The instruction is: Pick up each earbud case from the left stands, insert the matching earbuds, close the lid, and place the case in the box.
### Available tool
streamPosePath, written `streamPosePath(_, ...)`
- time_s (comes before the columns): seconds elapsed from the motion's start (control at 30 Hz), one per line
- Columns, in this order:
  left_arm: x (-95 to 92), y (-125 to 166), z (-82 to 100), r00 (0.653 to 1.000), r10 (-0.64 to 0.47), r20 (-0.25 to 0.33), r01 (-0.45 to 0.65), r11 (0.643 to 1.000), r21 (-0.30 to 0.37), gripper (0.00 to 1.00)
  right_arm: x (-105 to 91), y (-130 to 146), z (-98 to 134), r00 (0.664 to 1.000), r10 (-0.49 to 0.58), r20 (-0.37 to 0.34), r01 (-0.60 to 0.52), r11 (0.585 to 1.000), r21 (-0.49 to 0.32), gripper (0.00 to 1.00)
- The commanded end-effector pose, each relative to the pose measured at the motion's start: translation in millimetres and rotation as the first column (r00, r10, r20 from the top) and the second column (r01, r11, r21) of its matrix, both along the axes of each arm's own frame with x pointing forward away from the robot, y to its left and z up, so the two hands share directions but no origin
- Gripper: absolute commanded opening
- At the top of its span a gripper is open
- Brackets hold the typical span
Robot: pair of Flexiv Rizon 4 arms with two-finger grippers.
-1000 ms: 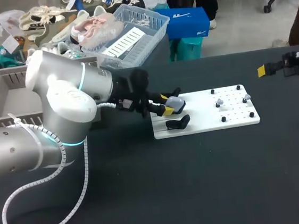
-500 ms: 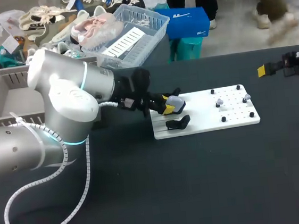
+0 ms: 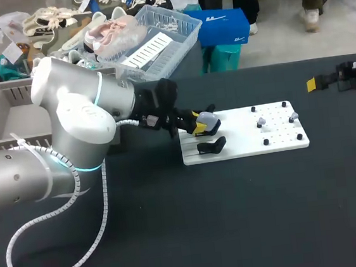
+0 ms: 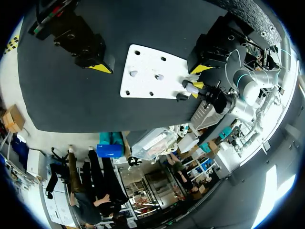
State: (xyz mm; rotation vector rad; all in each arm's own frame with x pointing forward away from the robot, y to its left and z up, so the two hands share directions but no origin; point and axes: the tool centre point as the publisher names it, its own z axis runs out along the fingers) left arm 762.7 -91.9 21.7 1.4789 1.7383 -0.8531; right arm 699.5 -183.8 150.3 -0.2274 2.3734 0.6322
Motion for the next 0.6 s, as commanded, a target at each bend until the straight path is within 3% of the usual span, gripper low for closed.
streamPosePath(0.03, -2.5, 2, 3.6, 1.000, 0.004, 0.009, -0.004, 1.000, -0.009, 0.00, 0.6, -1, -1, 1.000, 0.002, 0.000, -0.002, 1.000, 0.001, 1.00)
streamPosePath(0.27, -3.5, 5, 9.6, 1.000, 0.009, 0.016, -0.009, 1.000, -0.018, 0.00, 0.6, -1, -1, 1.000, 0.002, 0.000, -0.002, 1.000, 0.001, 1.00)
streamPosePath(0.6, -19.7, 9, 41.7, 0.998, 0.054, 0.033, -0.053, 0.998, -0.033, 0.00, 0.6, -1, -1, 1.000, 0.002, 0.000, -0.002, 1.000, 0.001, 1.00)
